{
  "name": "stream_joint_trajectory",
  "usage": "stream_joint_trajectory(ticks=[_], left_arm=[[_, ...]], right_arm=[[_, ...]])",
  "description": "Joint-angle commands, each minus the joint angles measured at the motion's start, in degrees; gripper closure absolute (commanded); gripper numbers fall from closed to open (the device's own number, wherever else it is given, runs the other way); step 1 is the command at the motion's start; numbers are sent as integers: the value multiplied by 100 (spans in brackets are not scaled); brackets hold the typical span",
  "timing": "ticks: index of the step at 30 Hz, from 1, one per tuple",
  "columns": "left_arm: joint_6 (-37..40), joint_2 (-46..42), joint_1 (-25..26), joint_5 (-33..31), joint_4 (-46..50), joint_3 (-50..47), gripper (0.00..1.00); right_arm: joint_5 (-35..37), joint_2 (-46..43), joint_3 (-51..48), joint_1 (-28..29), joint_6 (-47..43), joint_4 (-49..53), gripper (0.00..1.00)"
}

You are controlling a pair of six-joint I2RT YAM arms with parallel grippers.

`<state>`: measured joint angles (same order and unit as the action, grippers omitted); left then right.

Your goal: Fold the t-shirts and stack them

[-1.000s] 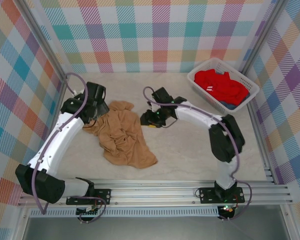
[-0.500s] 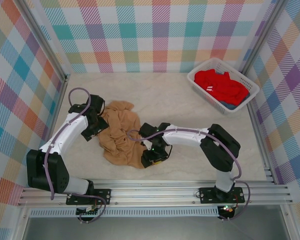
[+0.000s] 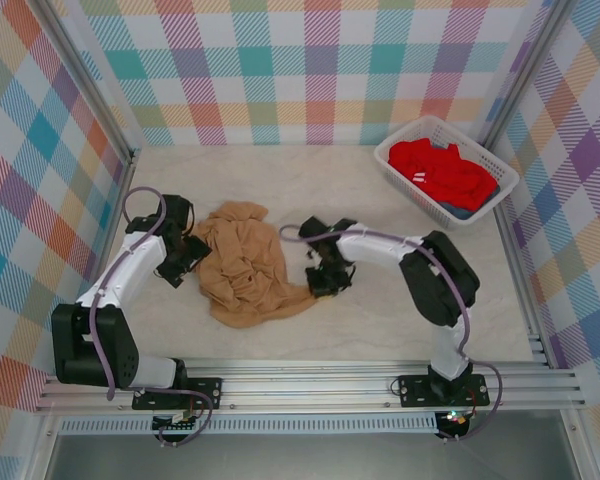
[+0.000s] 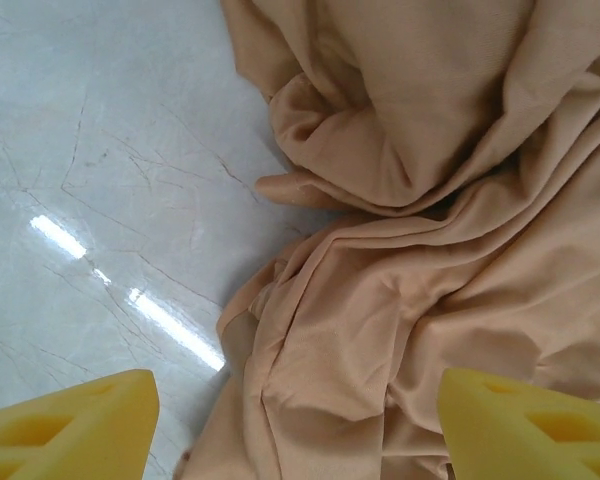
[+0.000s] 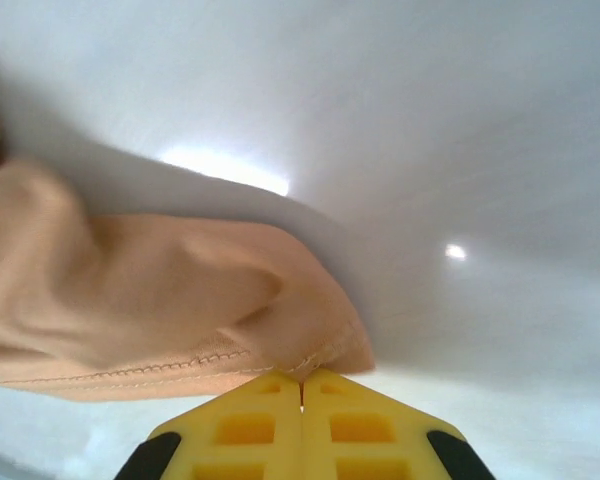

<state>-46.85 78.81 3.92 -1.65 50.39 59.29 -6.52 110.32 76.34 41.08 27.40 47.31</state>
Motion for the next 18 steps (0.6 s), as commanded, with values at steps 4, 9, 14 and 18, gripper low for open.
stream_joint_trajectory(ticks=[4,9,14,18], left_arm=[[-317,-245,-100,180,-204,110,27],[-449,-201,-93,436,-413,49,27],[-413,-37,-89,678,-573,-97,28],[-430,79,-66,1001,-960,-322,28]], right_arm=[[940,-104,1589,-1701,-728,536,100],[792,837,3257,-2454,-810,935,90],[968,720,3716,-2291,-613,1157,45],[746,-338,2136,-2014,-118,723,43]])
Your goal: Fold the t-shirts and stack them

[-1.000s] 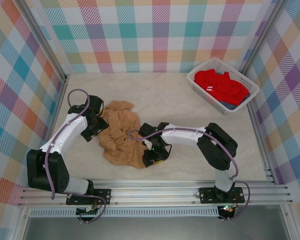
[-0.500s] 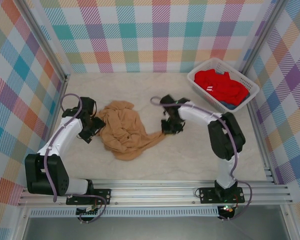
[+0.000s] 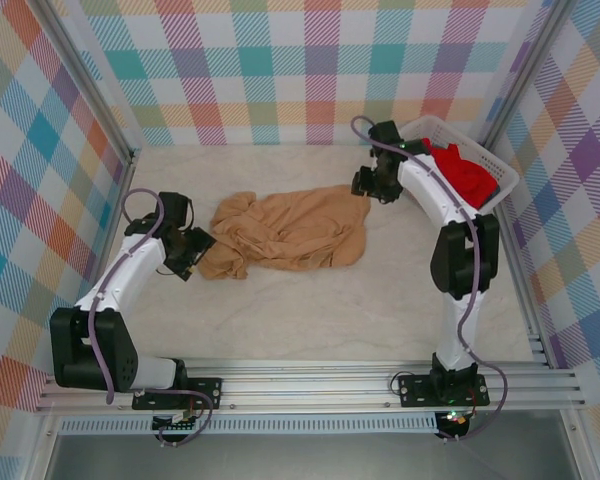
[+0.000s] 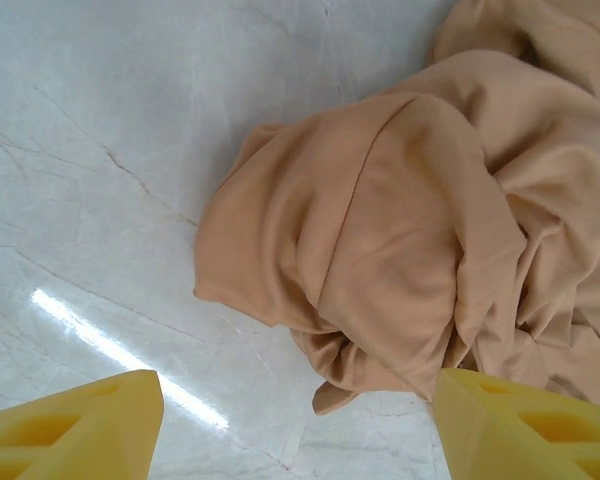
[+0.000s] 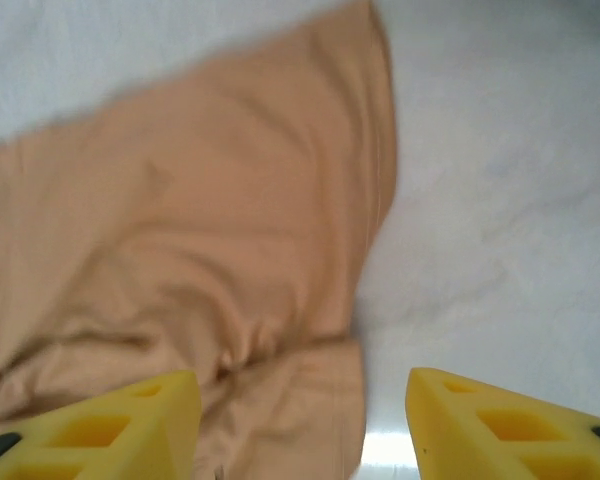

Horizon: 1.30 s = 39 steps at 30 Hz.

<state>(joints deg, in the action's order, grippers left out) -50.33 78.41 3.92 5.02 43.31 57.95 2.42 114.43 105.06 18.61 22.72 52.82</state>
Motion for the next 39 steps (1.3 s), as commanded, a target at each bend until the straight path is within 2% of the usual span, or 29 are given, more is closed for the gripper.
stream_joint_trajectory(ticks=[1,4,7,9,13,16,18,19,21,22,25,26,32,39], left_arm=[[-97,155,-29,438,-351,-209,28],[-146,395,220,682,-554,-136,27],[-193,610,643,612,-521,58,26],[-233,787,804,488,-479,102,26],[-259,1068,843,207,-657,12,42],[-79,1306,837,61,-759,112,60],[-1,1463,832,35,-771,204,65],[43,1528,830,12,-807,240,71],[109,1600,821,-47,-870,311,93],[111,1620,793,-101,-832,387,100],[153,1465,688,-374,-612,680,100],[201,1359,644,-503,-491,826,100],[415,1075,207,-692,69,2056,100],[774,1669,-174,-698,695,4382,100]], right_arm=[[-305,-1070,-1332,324,549,-37,43],[-920,-1703,-2782,535,1201,-522,46],[-1373,-2040,-3801,560,1764,-1154,45],[-1615,-1963,-4004,558,2056,-1445,45],[-1887,-1537,-3985,600,2559,-2009,46],[-1824,-1093,-3724,600,2743,-2174,48],[-1865,-776,-3485,600,2820,-2269,52],[-1853,-615,-3341,600,2842,-2271,55],[-1676,-358,-3071,595,2809,-2130,62],[-1548,-268,-2941,578,2743,-2056,69],[-1213,-206,-2522,530,2432,-1775,95],[-1068,-221,-2340,509,2268,-1599,100],[-738,-486,-1103,200,1502,-908,100],[-943,45,1238,-200,942,0,100]])
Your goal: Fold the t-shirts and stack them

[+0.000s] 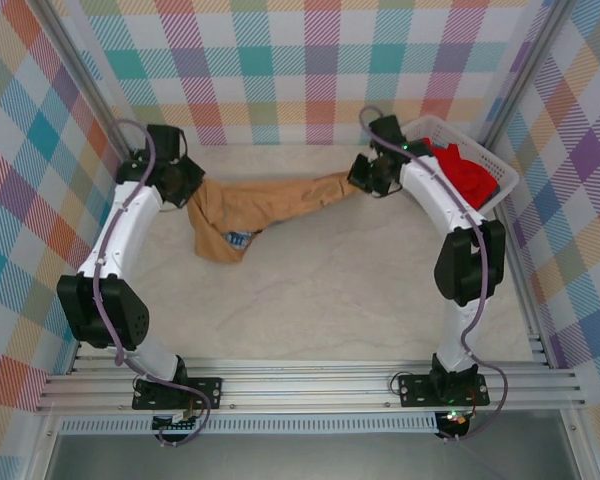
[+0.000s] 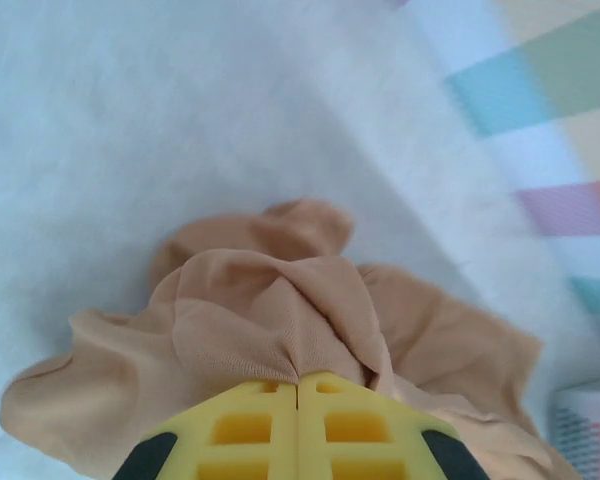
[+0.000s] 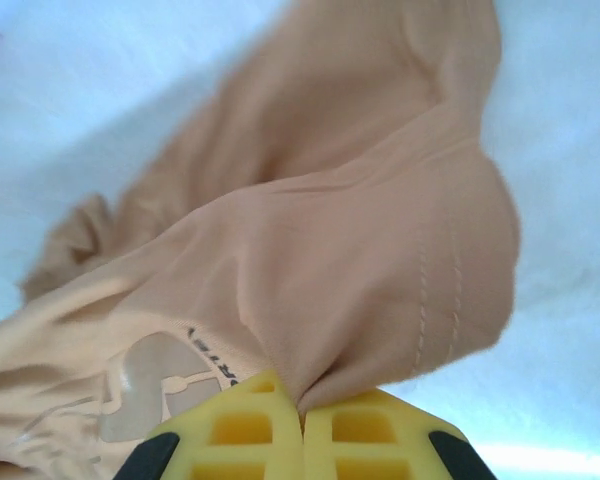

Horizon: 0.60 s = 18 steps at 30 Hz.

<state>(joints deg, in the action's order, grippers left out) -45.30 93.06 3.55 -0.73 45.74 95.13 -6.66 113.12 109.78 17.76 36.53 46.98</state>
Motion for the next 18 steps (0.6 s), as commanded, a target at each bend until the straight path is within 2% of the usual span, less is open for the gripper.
stream_joint_trajectory(ticks=[1,7,10,12,15,18], left_arm=[[297,334,-213,-67,522,1045,100],[380,1125,-579,555,674,3476,100],[387,1150,-575,657,665,4157,100],[356,872,-487,645,648,3995,100],[269,28,-202,197,1025,2896,100],[-38,-1257,190,-448,1520,671,100]], right_arm=[[-93,297,1168,-172,-482,716,100],[-398,1073,3688,-412,-619,1515,100],[-364,869,3901,-431,-762,1472,100],[-336,480,3416,-431,-811,1330,100],[-291,-576,1608,-372,-814,704,100],[-149,-1755,-532,-204,-720,235,100]])
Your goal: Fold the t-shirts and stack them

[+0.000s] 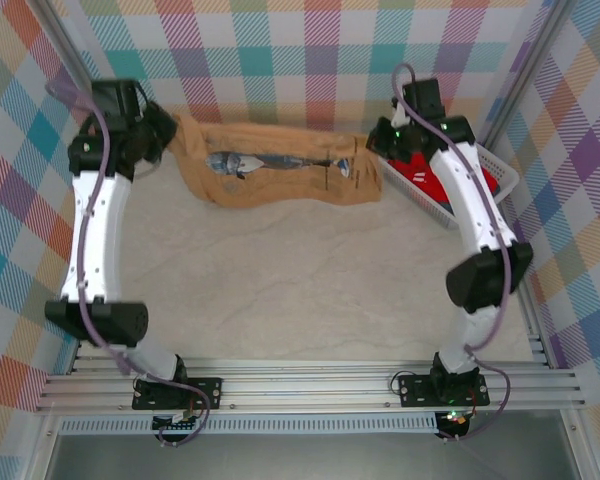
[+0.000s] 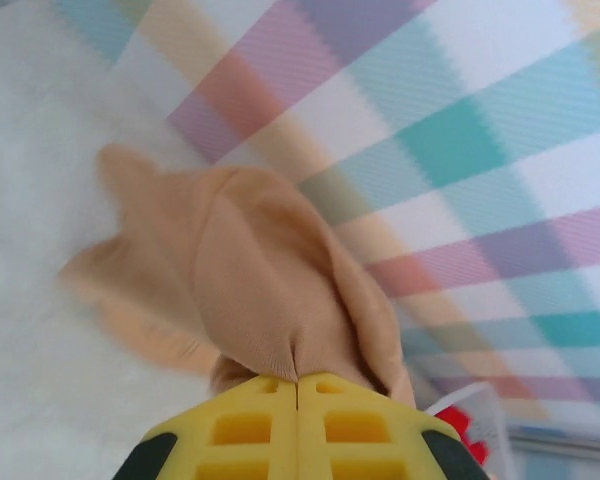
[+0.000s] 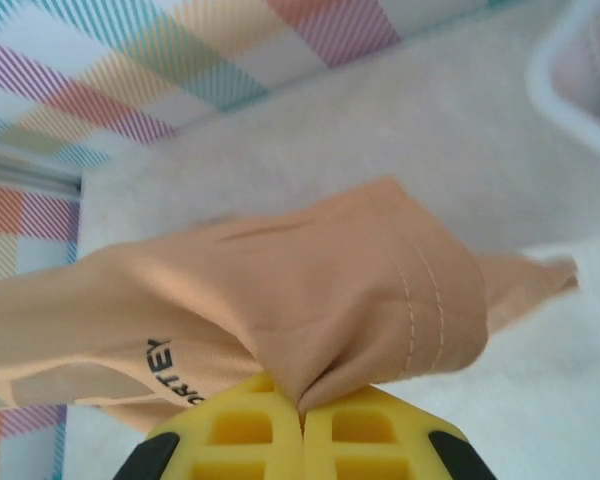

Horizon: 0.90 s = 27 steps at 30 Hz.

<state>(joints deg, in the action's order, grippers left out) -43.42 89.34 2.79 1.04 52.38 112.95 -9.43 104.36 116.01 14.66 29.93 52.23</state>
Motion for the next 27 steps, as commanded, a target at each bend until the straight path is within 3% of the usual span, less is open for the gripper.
stream_joint_trajectory(ticks=[1,3,5,6,8,9,11,14,19,22,25,27], left_arm=[[-410,-1332,364,-721,1042,-1982,100],[-648,-2034,416,-573,1265,-3585,100],[-680,-2507,425,13,1028,-5068,100],[-532,-2594,431,402,629,-5554,92],[-363,-2505,446,1014,63,-6256,55],[-307,-2360,424,998,126,-6305,45],[-53,-2056,411,657,416,-6090,37],[46,-1804,145,627,397,-5897,36],[254,-1132,-259,708,21,-5695,39],[373,-464,-220,1119,-246,-5533,44],[336,-35,-14,667,39,-5362,46],[257,110,80,695,-166,-5464,46]], right_arm=[[259,-1243,-1882,178,-4,-293,100],[385,-1823,-3251,298,205,-340,100],[284,-2261,-4682,364,450,-633,100],[199,-2298,-5137,365,550,-704,100],[125,-2111,-5719,353,641,-766,94],[89,-2004,-5824,350,636,-820,89],[57,-1738,-5824,320,663,-836,68],[226,-1619,-5524,319,660,-528,57],[731,-1855,-5380,307,669,-406,54],[699,-1792,-5388,216,656,-523,54],[684,-1547,-5483,144,673,-719,54],[589,-1285,-5540,134,630,-1026,56]])
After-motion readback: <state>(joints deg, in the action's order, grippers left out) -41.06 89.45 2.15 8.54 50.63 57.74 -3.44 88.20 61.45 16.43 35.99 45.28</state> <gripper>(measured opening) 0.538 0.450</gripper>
